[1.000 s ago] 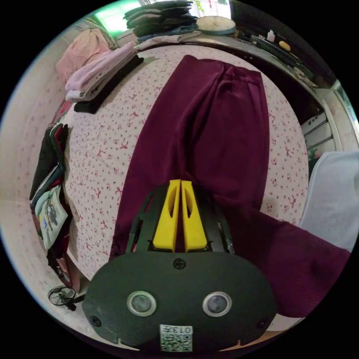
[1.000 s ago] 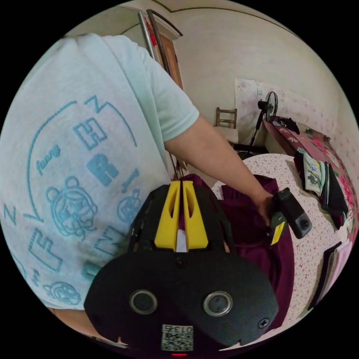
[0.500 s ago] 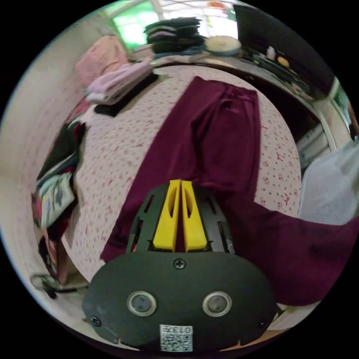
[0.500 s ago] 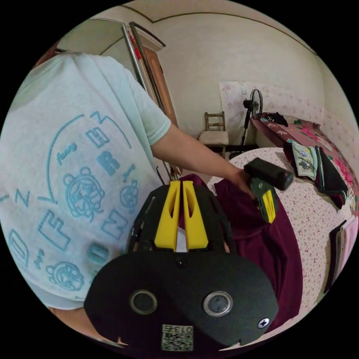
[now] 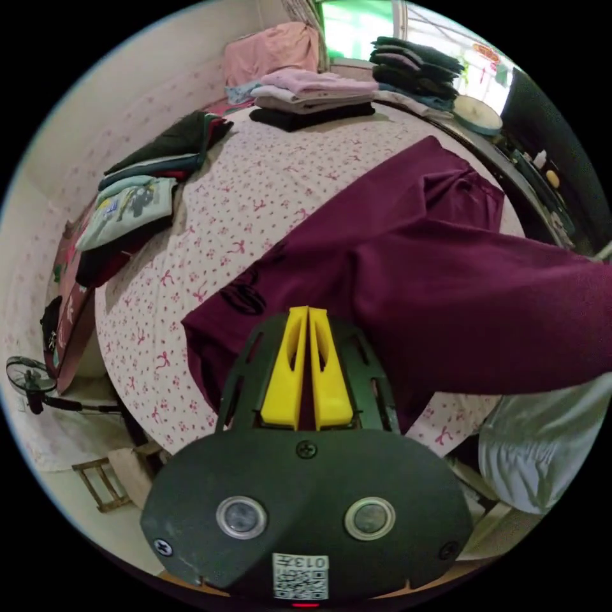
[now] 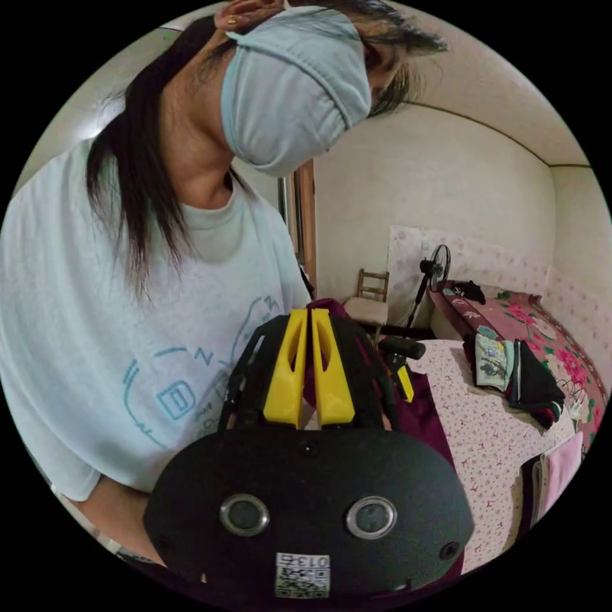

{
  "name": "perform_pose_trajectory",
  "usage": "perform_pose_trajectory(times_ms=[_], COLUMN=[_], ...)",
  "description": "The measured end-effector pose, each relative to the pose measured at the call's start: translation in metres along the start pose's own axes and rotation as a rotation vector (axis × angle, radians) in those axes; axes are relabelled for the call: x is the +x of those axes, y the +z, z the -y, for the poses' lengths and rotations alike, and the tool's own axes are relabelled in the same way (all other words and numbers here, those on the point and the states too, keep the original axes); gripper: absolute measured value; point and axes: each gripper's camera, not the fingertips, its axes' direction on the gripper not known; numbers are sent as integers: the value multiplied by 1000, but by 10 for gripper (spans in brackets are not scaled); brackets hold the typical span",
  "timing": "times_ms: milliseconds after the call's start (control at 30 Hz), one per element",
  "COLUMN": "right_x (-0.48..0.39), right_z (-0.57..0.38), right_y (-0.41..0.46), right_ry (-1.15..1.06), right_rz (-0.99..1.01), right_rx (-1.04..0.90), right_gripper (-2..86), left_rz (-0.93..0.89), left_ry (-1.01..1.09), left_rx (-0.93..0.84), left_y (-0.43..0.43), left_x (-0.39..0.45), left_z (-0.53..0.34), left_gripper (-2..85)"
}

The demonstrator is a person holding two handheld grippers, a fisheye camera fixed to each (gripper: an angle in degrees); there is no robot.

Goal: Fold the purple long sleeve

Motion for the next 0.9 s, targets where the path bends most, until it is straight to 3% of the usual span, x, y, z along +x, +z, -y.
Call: perform_pose_trajectory(times_ms=[100,200,367,500,700,900], right_x=[20,54,130,188,287,326], right_z=[-8,-26,-77,-130,-253,-322], right_y=[-17,-43,-109,-137,-143,-138], right_ry=[4,95,370,530,959,1356], right_rz=[-38,-145,-470,-535,-408,-605], right_rx=[43,107,144,94,-23,-160], right_gripper=[5,5,5,6,8,13], left_rz=[-38,-104,-155,-226,-283,-266], left_ry=[35,-4,36,53,77,-49], left_rx=[-125,-87,-112,-140,-227,-159], left_y=[29,32,44,54,66,54], left_x=[-12,-37,-65,-93,-130,-168], left_z=[-6,-9,-1,7,22,11], left_gripper=[-4,-4,-4,-4,-2,21])
